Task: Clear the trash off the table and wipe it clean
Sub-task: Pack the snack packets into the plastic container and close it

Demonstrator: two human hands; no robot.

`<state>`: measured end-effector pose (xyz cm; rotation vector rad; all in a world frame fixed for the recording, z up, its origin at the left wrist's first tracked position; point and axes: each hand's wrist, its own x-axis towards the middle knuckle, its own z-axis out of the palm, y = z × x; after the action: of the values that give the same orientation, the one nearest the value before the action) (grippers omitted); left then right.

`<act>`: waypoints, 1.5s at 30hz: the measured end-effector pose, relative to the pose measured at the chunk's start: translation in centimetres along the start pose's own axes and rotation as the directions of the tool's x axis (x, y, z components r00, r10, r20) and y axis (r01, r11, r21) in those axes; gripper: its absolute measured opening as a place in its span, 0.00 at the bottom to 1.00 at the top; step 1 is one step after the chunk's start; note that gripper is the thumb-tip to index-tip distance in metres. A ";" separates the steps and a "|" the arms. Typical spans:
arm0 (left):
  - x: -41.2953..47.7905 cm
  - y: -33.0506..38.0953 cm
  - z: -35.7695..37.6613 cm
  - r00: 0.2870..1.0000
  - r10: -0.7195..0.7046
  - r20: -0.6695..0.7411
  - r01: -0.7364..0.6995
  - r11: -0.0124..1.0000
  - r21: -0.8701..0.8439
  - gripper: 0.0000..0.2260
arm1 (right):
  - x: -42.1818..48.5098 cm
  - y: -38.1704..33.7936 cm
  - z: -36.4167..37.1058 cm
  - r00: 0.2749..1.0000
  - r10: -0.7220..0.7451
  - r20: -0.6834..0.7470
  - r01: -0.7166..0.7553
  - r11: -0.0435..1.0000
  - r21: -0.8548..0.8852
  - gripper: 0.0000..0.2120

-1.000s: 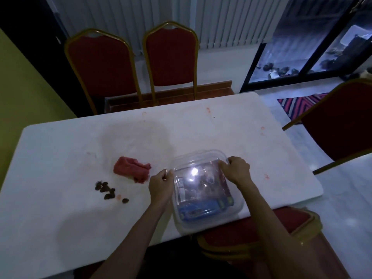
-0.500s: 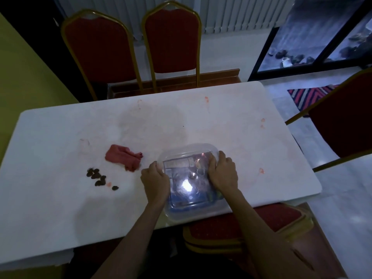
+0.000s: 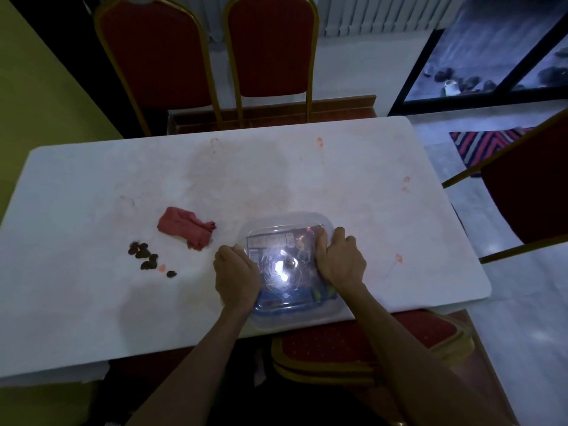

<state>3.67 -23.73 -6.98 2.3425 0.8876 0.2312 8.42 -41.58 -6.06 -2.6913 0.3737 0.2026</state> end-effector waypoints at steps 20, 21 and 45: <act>-3.1 -3.4 -2.8 0.961 -0.038 0.272 0.104 0.967 -0.232 0.30 | -1.4 1.9 -2.4 0.981 -0.073 0.179 0.062 0.996 0.071 0.34; -3.0 -3.5 -3.0 0.963 -0.041 0.267 0.114 0.958 -0.262 0.30 | -1.4 1.5 -2.6 0.984 -0.084 0.154 0.072 0.994 0.087 0.33; 22.7 -19.6 -21.9 0.927 -0.312 0.209 0.375 0.801 -0.467 0.19 | -2.6 -33.9 10.1 0.880 -0.419 0.222 0.329 0.877 0.350 0.29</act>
<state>2.35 13.09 -2.60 1.6611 1.0323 0.1410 14.91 -7.01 -1.82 -2.3221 -0.2030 0.3858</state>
